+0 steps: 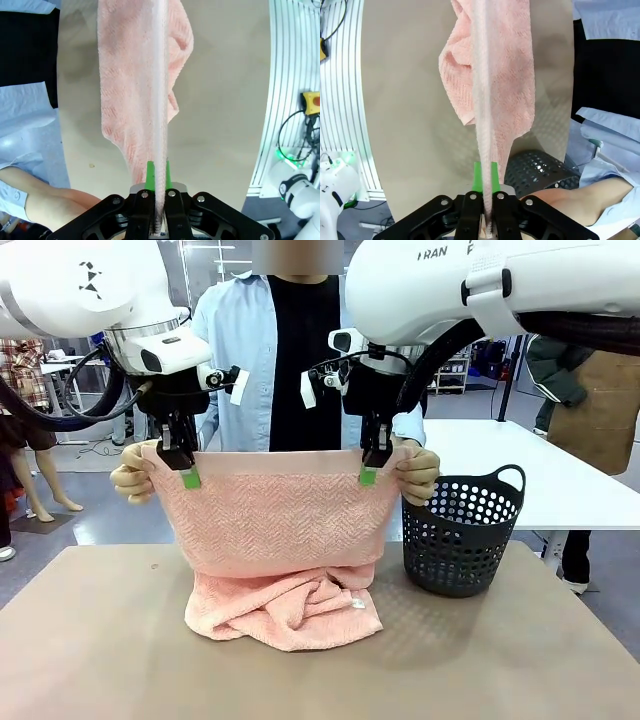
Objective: Fold the towel.
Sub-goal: Grab the top end of the 100 cm Hotel Towel extended by the human.
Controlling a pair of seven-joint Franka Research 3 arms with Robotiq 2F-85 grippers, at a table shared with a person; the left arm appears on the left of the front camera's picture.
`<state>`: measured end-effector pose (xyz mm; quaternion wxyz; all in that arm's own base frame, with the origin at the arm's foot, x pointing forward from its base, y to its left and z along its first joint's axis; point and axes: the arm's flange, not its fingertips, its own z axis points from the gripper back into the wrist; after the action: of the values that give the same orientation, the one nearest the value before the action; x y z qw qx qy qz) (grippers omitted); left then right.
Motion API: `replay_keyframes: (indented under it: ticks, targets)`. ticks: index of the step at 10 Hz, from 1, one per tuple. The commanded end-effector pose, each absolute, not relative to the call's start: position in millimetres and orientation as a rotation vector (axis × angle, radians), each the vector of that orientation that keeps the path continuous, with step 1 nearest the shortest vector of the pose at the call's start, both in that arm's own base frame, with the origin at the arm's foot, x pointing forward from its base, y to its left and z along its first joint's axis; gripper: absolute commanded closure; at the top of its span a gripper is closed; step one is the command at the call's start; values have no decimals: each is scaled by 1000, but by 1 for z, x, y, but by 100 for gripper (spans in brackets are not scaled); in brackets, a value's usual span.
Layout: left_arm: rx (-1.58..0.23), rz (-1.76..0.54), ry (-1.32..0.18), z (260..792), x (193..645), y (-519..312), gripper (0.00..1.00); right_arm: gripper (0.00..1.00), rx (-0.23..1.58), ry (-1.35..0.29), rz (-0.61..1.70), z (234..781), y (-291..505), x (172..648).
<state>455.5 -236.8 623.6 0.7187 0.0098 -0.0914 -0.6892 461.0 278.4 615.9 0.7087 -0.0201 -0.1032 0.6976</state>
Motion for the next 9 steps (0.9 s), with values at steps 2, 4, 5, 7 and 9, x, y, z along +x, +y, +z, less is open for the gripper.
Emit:
replay_keyframes:
  ticks: [2,4,5,7,9]
  targets:
    - [19,-1530,-230,621,447,-232,100,100,-73,-245,1516,612,278,457]
    - [22,-1525,-202,624,454,-237,100,100,-45,-231,1545,615,278,461]
    - [22,-1525,-202,624,454,-237,100,100,-45,-231,1545,615,278,461]
    - [22,-1525,-202,624,454,-237,100,100,-45,-231,1545,615,278,461]
    - [22,-1525,-202,624,454,-237,100,100,-45,-231,1545,615,278,461]
